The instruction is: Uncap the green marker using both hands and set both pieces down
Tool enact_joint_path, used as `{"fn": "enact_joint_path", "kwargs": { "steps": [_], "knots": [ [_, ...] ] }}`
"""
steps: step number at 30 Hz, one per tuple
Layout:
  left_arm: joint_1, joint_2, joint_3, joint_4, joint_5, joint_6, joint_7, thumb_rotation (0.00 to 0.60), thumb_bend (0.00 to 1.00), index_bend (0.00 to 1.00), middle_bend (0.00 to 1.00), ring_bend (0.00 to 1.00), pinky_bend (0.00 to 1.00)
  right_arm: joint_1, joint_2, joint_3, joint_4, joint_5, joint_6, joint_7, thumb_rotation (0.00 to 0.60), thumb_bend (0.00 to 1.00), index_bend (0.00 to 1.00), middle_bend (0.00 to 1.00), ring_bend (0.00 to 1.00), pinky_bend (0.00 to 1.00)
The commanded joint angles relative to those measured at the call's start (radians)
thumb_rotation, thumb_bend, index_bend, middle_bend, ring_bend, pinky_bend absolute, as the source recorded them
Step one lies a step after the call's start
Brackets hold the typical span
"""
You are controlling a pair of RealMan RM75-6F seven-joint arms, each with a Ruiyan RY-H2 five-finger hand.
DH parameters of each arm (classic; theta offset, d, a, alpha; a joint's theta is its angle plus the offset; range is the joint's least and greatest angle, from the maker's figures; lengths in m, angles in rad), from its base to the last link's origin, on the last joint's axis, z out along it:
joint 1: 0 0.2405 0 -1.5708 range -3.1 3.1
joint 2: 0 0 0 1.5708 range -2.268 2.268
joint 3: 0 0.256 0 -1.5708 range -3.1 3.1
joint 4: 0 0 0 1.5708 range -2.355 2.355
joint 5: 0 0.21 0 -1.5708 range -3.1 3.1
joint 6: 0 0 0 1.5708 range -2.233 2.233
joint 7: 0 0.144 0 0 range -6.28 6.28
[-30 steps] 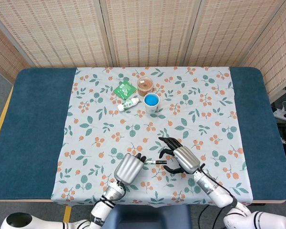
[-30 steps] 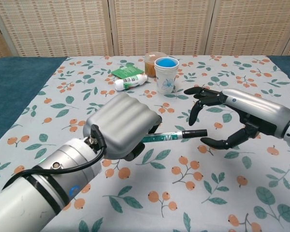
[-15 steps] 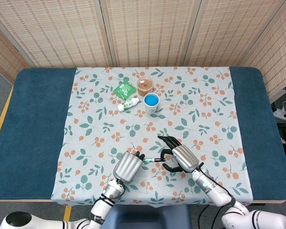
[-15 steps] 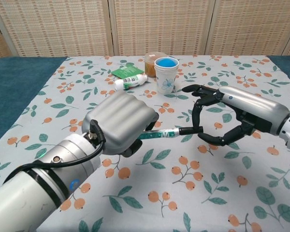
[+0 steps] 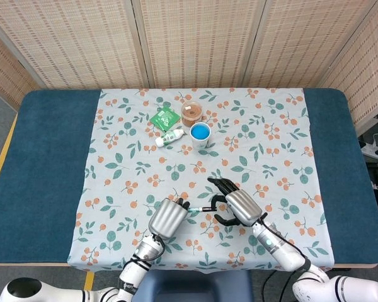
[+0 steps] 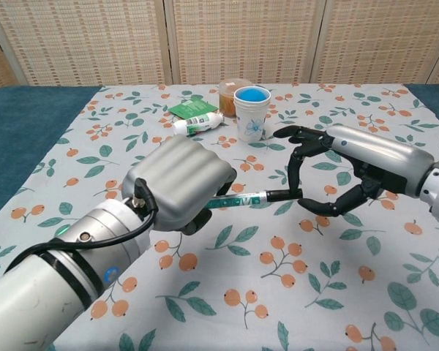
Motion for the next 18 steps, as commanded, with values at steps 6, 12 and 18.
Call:
{"fn": "enact_joint_path", "kwargs": {
  "steps": [6, 12, 18],
  "knots": [
    [-0.003, 0.003, 0.006, -0.007, -0.005, 0.003, 0.002, 0.600, 0.43, 0.75, 0.85, 0.93, 1.00, 0.007, -0.012, 0.004, 0.015, 0.019, -0.007, -0.026, 0.600, 0.29, 0.44, 0.00, 0.00, 0.00],
    [-0.007, 0.004, 0.008, -0.010, -0.007, 0.005, 0.002, 0.600, 0.43, 0.75, 0.85, 0.93, 1.00, 0.011, -0.016, 0.005, 0.012, 0.031, -0.011, -0.043, 0.600, 0.29, 0.42, 0.00, 0.00, 0.00],
    [-0.011, 0.004, 0.008, -0.011, -0.011, 0.007, 0.002, 0.600, 0.43, 0.75, 0.85, 0.93, 1.00, 0.016, -0.021, 0.002, 0.009, 0.037, -0.021, -0.042, 0.600, 0.29, 0.44, 0.00, 0.00, 0.00]
  ]
}}
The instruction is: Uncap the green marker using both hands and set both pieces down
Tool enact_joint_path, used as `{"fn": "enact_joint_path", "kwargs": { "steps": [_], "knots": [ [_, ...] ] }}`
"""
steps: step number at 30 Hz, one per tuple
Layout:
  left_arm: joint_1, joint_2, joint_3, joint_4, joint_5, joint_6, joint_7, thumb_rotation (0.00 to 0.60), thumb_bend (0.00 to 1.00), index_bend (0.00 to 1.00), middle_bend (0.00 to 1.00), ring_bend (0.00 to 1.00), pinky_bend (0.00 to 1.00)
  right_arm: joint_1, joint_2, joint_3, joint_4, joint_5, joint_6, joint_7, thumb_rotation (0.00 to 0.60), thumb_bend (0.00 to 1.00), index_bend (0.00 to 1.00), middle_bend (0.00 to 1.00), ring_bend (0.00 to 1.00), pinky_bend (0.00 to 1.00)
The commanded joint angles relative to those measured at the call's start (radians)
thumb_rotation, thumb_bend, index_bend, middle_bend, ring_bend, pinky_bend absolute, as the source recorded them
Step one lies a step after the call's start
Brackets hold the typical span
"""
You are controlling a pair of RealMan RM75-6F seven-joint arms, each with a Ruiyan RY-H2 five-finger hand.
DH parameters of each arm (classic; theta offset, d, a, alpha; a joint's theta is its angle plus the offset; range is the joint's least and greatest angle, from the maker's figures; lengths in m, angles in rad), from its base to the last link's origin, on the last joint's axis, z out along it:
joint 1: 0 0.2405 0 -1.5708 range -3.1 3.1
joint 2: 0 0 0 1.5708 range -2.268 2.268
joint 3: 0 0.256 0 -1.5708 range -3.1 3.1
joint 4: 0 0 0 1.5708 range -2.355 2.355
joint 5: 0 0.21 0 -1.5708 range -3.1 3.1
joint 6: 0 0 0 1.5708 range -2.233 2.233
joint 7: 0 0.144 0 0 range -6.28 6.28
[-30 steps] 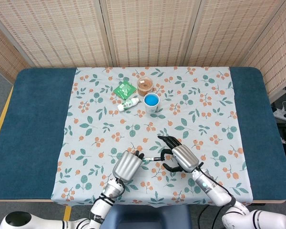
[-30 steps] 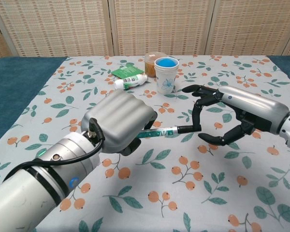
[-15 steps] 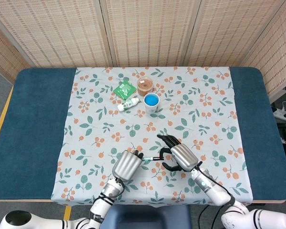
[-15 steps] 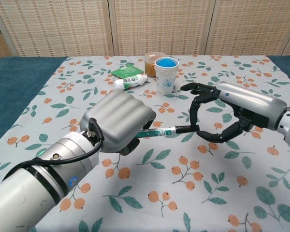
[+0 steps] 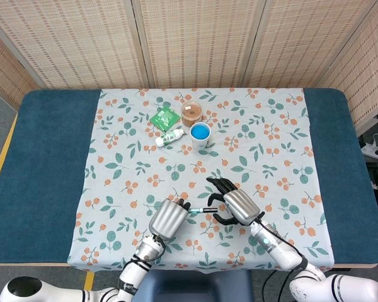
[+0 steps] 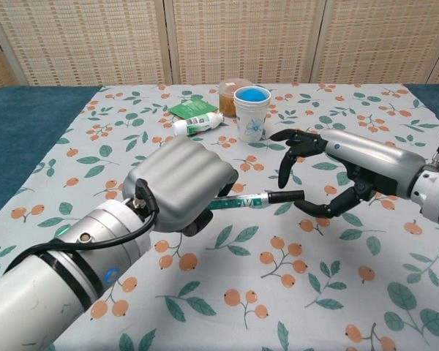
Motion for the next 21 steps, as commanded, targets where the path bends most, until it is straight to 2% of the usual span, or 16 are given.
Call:
{"fn": "enact_joint_path", "kwargs": {
  "steps": [1, 21],
  "knots": [
    [-0.001, 0.001, 0.000, 0.000, 0.000, 0.002, -0.001, 0.600, 0.43, 0.75, 0.85, 0.93, 1.00, 0.001, -0.003, -0.001, 0.001, 0.001, -0.001, -0.002, 0.600, 0.29, 0.44, 0.00, 0.00, 0.00],
    [-0.003, 0.012, 0.010, -0.016, -0.003, 0.008, -0.013, 0.600, 0.43, 0.74, 0.84, 0.93, 1.00, 0.004, -0.021, -0.003, 0.009, 0.009, 0.005, -0.001, 0.600, 0.29, 0.54, 0.00, 0.00, 0.00]
  ]
}}
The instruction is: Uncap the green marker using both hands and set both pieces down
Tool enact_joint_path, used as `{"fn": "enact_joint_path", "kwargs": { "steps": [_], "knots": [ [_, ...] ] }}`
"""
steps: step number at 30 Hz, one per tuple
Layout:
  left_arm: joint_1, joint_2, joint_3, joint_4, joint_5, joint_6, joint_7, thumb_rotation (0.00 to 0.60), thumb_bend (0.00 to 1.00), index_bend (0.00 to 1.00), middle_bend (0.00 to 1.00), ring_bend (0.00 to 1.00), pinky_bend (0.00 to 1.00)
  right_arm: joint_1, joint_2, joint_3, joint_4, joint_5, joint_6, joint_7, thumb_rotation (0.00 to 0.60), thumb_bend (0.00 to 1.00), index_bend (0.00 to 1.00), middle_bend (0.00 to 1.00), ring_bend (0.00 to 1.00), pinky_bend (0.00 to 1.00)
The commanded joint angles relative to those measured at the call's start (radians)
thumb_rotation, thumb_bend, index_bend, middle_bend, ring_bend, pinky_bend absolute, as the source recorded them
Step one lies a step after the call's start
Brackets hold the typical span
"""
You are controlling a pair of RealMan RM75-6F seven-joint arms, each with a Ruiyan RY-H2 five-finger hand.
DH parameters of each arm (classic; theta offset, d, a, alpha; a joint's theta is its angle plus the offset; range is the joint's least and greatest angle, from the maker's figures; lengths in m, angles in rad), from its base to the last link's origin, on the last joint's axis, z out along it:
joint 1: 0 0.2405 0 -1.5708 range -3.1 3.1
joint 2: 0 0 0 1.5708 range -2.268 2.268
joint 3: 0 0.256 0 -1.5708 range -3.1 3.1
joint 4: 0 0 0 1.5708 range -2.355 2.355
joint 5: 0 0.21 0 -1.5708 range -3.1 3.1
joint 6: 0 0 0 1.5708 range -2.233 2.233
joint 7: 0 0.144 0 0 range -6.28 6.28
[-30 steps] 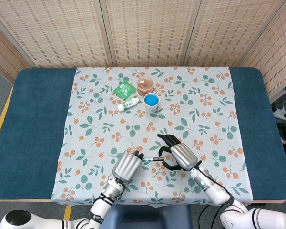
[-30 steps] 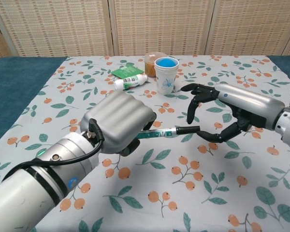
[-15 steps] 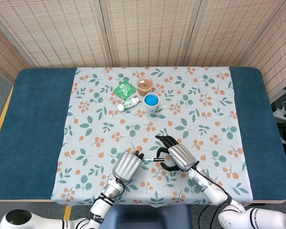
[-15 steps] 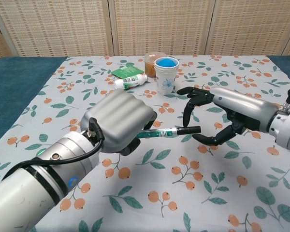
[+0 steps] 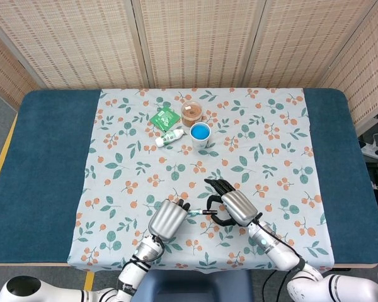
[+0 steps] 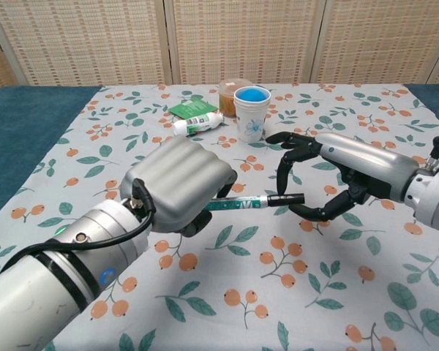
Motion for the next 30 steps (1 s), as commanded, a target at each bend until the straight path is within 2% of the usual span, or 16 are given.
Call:
{"fn": "enact_joint_path", "kwargs": {
  "steps": [1, 7, 18, 23, 30],
  "knots": [
    [0.000, 0.001, 0.001, -0.002, 0.000, 0.001, -0.001, 0.600, 0.43, 0.75, 0.84, 0.93, 1.00, -0.001, -0.003, 0.001, 0.002, 0.002, 0.002, -0.002, 0.600, 0.30, 0.56, 0.00, 0.00, 0.00],
    [0.000, 0.005, -0.004, -0.007, -0.001, 0.006, -0.008, 0.600, 0.43, 0.74, 0.84, 0.93, 1.00, -0.008, -0.007, 0.004, 0.004, 0.001, 0.023, -0.005, 0.600, 0.33, 0.64, 0.02, 0.00, 0.00],
    [0.005, 0.039, -0.011, 0.026, -0.020, 0.003, -0.036, 0.600, 0.43, 0.74, 0.84, 0.93, 1.00, -0.053, 0.063, -0.010, -0.009, -0.005, 0.085, -0.009, 0.600, 0.33, 0.64, 0.02, 0.00, 0.00],
    [0.014, 0.054, -0.002, 0.071, -0.030, -0.003, -0.062, 0.600, 0.43, 0.74, 0.84, 0.93, 1.00, -0.066, 0.075, -0.025, 0.020, 0.019, 0.062, -0.002, 0.600, 0.33, 0.64, 0.02, 0.00, 0.00],
    [0.026, 0.050, 0.024, 0.166, -0.040, -0.026, -0.100, 0.600, 0.43, 0.69, 0.78, 0.93, 1.00, -0.062, 0.024, -0.042, 0.099, 0.048, -0.006, 0.036, 0.600, 0.33, 0.62, 0.02, 0.00, 0.00]
  ]
}}
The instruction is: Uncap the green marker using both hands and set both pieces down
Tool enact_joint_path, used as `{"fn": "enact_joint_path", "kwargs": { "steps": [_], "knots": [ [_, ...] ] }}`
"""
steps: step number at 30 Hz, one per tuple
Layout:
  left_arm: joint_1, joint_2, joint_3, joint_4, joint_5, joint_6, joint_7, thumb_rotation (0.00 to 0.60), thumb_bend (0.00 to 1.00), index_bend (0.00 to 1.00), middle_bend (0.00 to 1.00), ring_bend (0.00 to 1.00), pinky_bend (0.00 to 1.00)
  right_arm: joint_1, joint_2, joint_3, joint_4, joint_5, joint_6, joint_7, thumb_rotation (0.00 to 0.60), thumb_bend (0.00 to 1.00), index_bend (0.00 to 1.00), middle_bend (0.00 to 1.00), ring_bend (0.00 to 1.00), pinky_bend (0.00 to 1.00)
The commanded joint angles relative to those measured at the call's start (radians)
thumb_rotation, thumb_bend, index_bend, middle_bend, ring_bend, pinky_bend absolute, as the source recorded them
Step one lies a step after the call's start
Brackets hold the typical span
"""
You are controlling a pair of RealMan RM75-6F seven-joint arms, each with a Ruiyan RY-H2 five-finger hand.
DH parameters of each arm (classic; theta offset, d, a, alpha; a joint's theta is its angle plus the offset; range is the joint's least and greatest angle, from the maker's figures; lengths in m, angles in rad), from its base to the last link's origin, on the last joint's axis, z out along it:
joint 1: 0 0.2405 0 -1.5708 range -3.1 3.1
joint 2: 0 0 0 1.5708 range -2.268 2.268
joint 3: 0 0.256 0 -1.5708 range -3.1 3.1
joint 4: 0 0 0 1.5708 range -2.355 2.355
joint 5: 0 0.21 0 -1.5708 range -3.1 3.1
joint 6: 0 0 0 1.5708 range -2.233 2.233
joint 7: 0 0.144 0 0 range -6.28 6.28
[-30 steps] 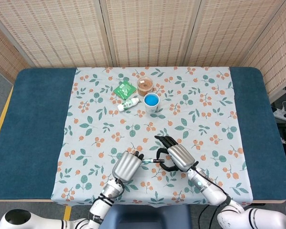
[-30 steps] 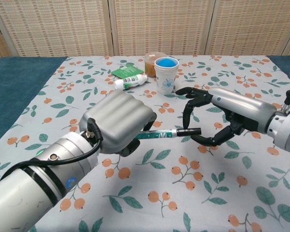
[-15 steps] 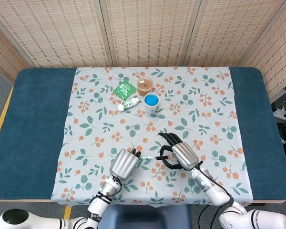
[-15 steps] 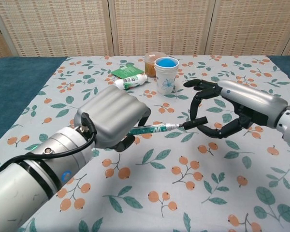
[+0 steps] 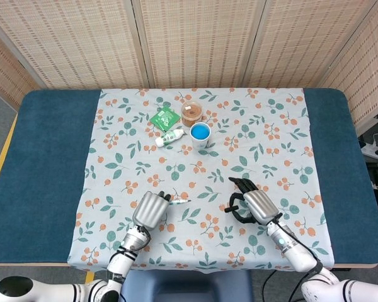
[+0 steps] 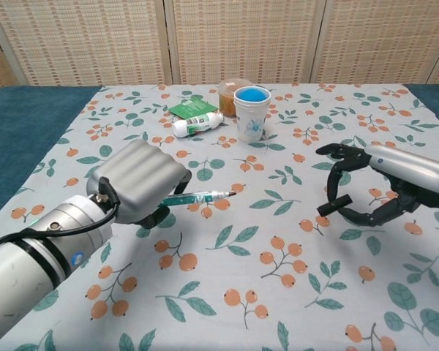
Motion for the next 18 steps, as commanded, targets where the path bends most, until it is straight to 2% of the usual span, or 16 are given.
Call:
{"fn": "enact_joint_path", "kwargs": {
  "steps": [1, 3, 7, 10, 12, 15, 18],
  "knots": [
    [0.007, -0.001, 0.012, 0.032, -0.002, -0.009, -0.024, 0.600, 0.43, 0.67, 0.76, 0.93, 1.00, 0.001, -0.024, -0.005, 0.027, 0.003, -0.013, 0.020, 0.600, 0.33, 0.62, 0.02, 0.00, 0.00],
    [0.009, 0.006, 0.016, 0.035, -0.002, -0.013, -0.028, 0.600, 0.43, 0.61, 0.70, 0.93, 1.00, 0.000, -0.034, -0.008, 0.043, 0.000, -0.016, 0.022, 0.600, 0.33, 0.58, 0.02, 0.00, 0.00],
    [0.009, 0.014, 0.020, 0.030, -0.010, -0.032, -0.038, 0.600, 0.42, 0.30, 0.44, 0.92, 1.00, 0.005, -0.031, -0.013, 0.040, 0.016, -0.048, 0.000, 0.600, 0.33, 0.33, 0.02, 0.00, 0.00],
    [0.007, 0.020, 0.019, 0.020, -0.015, -0.041, -0.040, 0.600, 0.42, 0.13, 0.29, 0.92, 1.00, 0.003, -0.021, -0.016, 0.027, 0.014, -0.047, -0.017, 0.600, 0.33, 0.20, 0.01, 0.00, 0.00],
    [0.007, 0.025, 0.019, 0.012, -0.015, -0.043, -0.047, 0.600, 0.42, 0.07, 0.24, 0.92, 1.00, 0.001, -0.009, -0.015, 0.011, 0.023, -0.049, -0.040, 0.600, 0.33, 0.08, 0.00, 0.00, 0.00],
    [0.009, 0.036, 0.020, -0.002, -0.010, -0.040, -0.056, 0.600, 0.42, 0.03, 0.21, 0.92, 1.00, -0.002, 0.019, -0.010, -0.026, 0.041, -0.051, -0.068, 0.600, 0.32, 0.01, 0.00, 0.00, 0.00],
    [0.017, 0.066, 0.018, -0.054, 0.002, -0.025, -0.082, 0.600, 0.42, 0.01, 0.19, 0.90, 1.00, -0.017, 0.059, -0.008, -0.075, 0.036, -0.020, -0.086, 0.600, 0.32, 0.00, 0.00, 0.00, 0.00]
  ]
}}
